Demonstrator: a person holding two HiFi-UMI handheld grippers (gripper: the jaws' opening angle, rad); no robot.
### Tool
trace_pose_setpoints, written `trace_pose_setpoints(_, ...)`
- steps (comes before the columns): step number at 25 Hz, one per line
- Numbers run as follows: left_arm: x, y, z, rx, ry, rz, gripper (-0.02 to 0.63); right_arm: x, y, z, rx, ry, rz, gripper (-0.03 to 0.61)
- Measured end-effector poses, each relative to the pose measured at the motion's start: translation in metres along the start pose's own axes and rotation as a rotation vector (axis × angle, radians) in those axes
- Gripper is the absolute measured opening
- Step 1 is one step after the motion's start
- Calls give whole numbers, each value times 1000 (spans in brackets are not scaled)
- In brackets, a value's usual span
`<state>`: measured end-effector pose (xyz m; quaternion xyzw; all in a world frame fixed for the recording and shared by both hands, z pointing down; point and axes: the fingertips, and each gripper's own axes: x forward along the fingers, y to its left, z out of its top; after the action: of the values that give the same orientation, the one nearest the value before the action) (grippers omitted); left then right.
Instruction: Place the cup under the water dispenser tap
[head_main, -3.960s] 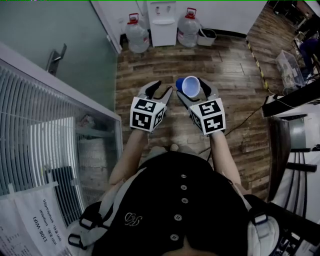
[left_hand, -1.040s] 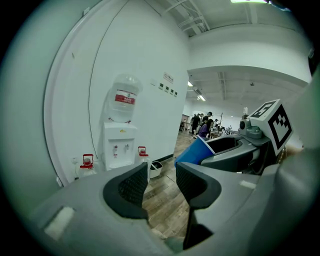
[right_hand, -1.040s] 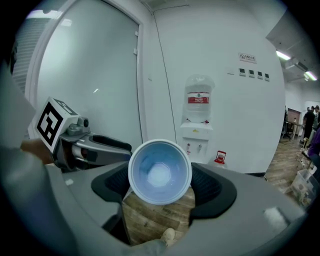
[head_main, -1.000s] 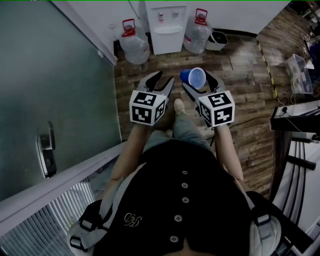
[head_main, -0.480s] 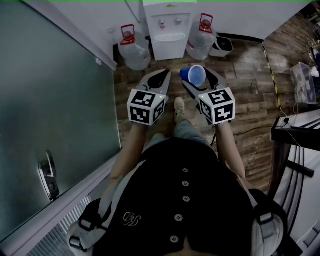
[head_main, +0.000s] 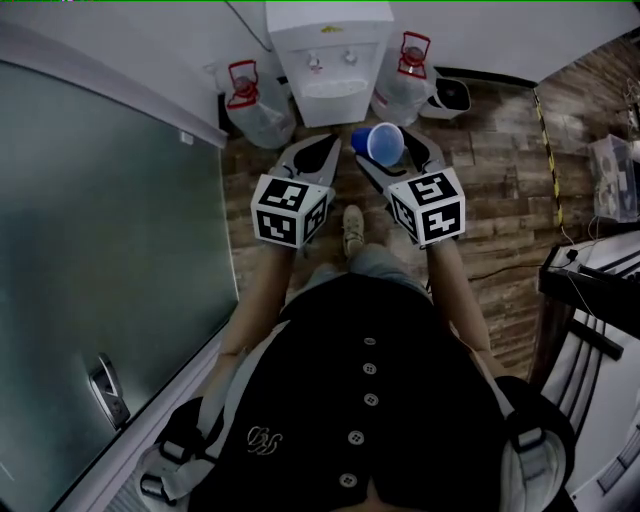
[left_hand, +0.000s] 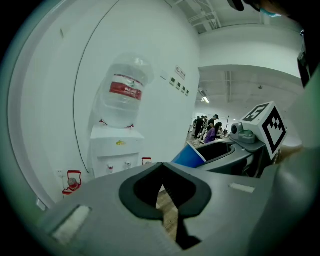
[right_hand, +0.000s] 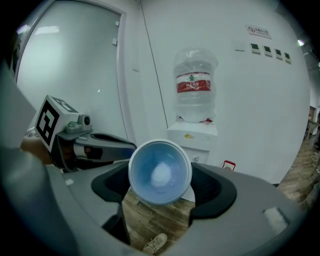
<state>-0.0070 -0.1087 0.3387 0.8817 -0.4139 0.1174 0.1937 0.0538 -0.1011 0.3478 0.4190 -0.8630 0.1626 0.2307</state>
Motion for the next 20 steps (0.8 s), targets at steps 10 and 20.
trace_pose_setpoints(10,63,24,14,-22,32,13,-3,45,-53,18,16,9,39,362)
trace_pose_setpoints(20,92,31,19,-28,74,-11,-3,65,-73,22,44,17,50,362)
